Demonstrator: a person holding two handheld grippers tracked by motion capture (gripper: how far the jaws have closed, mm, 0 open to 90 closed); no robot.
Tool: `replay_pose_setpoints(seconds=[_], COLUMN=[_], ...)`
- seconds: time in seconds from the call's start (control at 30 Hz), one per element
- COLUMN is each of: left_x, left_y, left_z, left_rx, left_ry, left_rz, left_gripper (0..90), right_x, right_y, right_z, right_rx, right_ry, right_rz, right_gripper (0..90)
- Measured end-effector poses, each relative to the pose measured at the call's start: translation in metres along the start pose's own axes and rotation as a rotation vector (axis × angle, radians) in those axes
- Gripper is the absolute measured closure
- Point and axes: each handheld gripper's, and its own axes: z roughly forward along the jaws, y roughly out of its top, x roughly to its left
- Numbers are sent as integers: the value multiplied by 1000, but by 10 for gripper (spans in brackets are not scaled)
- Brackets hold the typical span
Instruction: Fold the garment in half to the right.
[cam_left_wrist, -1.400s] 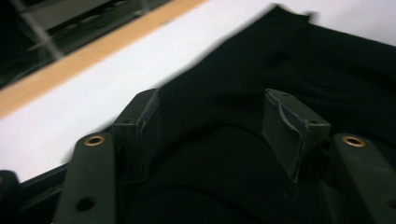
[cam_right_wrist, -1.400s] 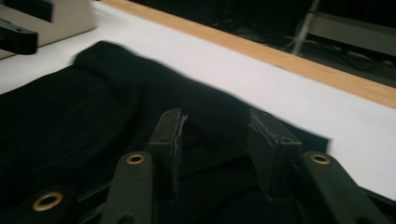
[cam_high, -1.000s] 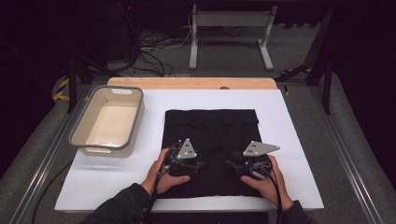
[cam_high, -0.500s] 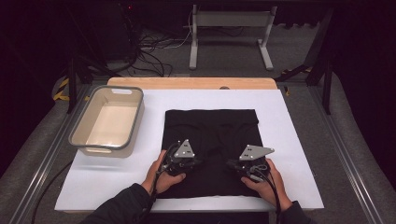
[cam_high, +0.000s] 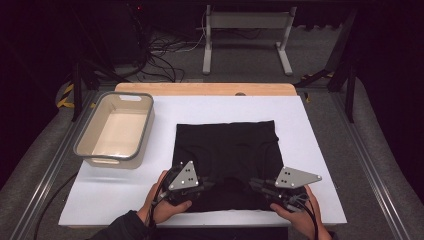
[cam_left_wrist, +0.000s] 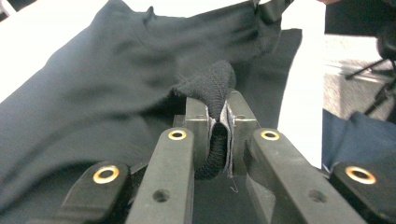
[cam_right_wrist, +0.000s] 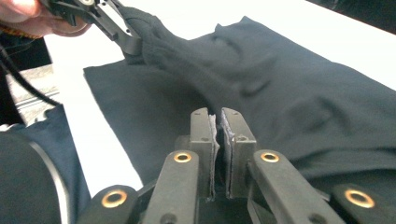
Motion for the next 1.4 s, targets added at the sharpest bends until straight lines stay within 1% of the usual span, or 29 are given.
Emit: replay_pose_setpoints(seconds=[0.03,0.1,0.23,0.27,0.33,0.4,0.43,0.5,0.53,0.57,0.6,0.63,0.7,0.77,0.8,0.87,0.93,1.0,1.03,1.07,1.1,1.13,1.17,1.23,1.27,1.3,1.33,1.4], left_x=[-4,-11,-18,-18,-19,-20,-20,-22,-22,-21,-21,-20,-18,-15,-13,-9,-1,9,15,23,29,41,46,59,66,76,83,96], left_y=[-3,-7,-18,-20,-24,-27,-29,-31,-32,-33,-34,-35,-36,-38,-38,-38,-38,-36,-36,-36,-36,-36,-36,-36,-36,-37,-38,-40], left_z=[0,0,3,4,5,5,6,5,3,1,-1,-5,-13,-22,-26,-33,-36,-33,-30,-26,-21,-14,-11,-4,1,6,11,20], left_rx=[4,28,53,60,75,69,74,82,76,70,65,59,33,4,-7,-29,-52,-40,-33,-24,-14,-7,-3,13,23,34,41,84], left_ry=[-5,-4,-12,-11,-13,-23,-26,-12,-21,-17,-10,-11,-4,2,8,31,48,91,105,110,133,148,151,184,186,203,217,247], left_rz=[3,23,13,16,9,-7,-7,-7,-13,-18,-23,-26,-39,-59,-63,-63,-80,-76,-83,-86,-88,-102,-105,-110,-117,-128,-143,-163], left_gripper=[833,834,827,820,805,779,766,719,711,698,682,660,630,549,516,496,462,480,485,485,491,507,529,578,625,639,643,659], right_x=[3,8,18,20,25,26,26,26,26,25,25,24,22,18,16,10,1,-15,-25,-37,-49,-62,-82,-100,-111,-121,-132,-146], right_y=[-2,-6,-13,-15,-19,-23,-25,-26,-26,-26,-26,-25,-24,-22,-21,-21,-20,-20,-20,-21,-22,-23,-26,-29,-32,-34,-36,-38], right_z=[-1,-3,-6,-5,-2,2,3,4,4,3,2,1,-3,-8,-10,-14,-16,-15,-12,-9,-6,-2,4,10,14,19,24,31], right_rx=[2,11,21,29,56,76,85,87,85,76,70,60,38,12,-5,-27,-29,-37,-26,-9,2,11,25,38,45,61,74,74], right_ry=[6,13,33,41,44,43,43,43,43,38,28,23,17,-10,-18,-54,-109,-163,-197,-237,-280,-314,-339,-372,-377,-387,-406,-422], right_rz=[2,0,2,2,-12,-8,-6,1,1,5,8,15,22,36,48,56,57,78,89,97,107,132,176,204,233,252,273,316], right_gripper=[845,845,845,845,842,834,822,784,757,702,669,672,635,609,601,616,625,644,640,636,636,643,662,687,706,710,701,659])
